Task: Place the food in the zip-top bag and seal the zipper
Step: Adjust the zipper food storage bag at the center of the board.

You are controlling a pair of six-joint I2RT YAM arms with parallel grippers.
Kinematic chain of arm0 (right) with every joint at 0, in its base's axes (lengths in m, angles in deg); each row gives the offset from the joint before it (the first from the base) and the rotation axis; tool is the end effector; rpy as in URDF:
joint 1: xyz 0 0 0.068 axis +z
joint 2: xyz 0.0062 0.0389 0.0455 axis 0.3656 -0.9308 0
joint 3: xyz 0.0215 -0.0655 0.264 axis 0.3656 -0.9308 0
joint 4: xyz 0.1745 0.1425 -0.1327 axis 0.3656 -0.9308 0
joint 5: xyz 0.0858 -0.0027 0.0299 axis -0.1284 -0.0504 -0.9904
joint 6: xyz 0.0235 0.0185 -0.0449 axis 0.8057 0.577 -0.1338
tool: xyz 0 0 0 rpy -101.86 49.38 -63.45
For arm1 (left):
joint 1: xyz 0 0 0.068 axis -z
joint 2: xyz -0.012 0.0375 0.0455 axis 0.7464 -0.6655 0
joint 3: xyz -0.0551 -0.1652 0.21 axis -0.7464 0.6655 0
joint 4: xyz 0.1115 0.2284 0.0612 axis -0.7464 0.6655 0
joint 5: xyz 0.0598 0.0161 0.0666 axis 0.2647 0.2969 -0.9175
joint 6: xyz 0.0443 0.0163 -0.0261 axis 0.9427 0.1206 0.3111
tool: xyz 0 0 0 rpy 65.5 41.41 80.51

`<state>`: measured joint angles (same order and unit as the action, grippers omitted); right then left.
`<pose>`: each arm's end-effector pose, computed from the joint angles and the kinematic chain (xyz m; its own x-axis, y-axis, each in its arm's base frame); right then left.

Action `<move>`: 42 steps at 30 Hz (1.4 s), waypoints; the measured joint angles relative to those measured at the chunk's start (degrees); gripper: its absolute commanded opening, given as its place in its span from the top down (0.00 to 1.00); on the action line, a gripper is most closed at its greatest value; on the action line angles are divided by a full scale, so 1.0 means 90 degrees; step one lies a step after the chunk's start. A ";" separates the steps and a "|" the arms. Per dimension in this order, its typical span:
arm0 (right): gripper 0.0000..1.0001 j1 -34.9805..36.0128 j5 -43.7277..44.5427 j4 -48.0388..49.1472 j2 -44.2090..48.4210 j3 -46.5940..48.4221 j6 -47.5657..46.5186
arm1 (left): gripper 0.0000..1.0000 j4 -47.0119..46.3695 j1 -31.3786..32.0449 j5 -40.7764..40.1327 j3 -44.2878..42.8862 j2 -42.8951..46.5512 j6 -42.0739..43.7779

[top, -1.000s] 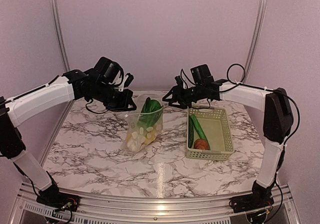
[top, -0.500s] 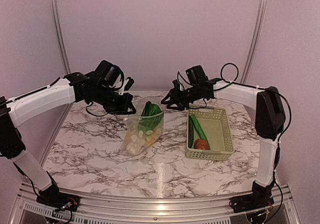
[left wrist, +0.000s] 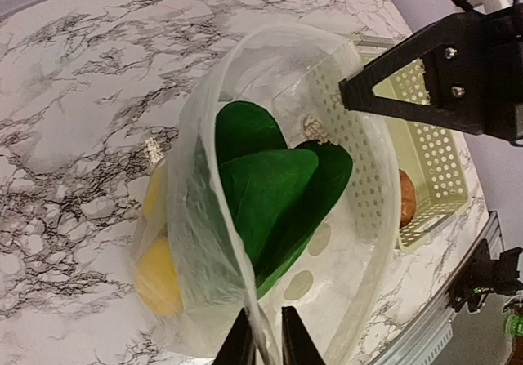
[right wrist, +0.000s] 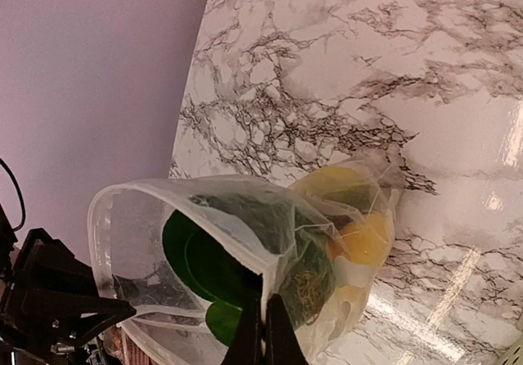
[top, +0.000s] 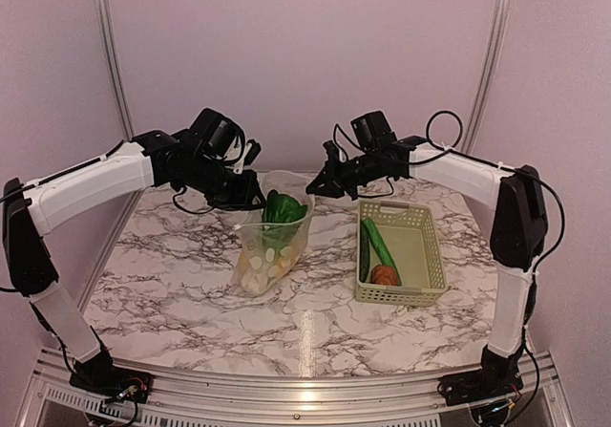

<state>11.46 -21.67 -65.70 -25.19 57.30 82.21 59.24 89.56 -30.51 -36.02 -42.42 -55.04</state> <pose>0.3733 0.2664 0.2874 -0.9469 0.0125 -0.3213 -0.2568 0.5718 0.7791 0.2781 -0.2509 0.3366 -0.7607 0.1263 -0.6367 0.4592 0.7980 -0.3904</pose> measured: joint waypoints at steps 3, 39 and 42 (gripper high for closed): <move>1.00 0.0000 -0.0092 0.0000 0.0199 0.0005 0.0063 | 0.98 0.0102 0.0000 -0.0165 -0.0141 -0.0155 0.0058; 1.00 -0.0046 0.0000 -0.0478 0.0423 0.0214 0.0066 | 1.00 0.1977 0.0267 -0.2788 -0.2322 -0.1501 0.0340; 1.00 -0.0051 0.0017 -0.0517 0.0432 0.0214 -0.0002 | 1.00 0.1931 0.0267 -0.2725 -0.2322 -0.1501 0.0386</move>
<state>11.00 -21.52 -70.36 -21.30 59.23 82.19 76.62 91.96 -55.03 -56.92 -55.92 -51.56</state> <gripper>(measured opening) 0.004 0.012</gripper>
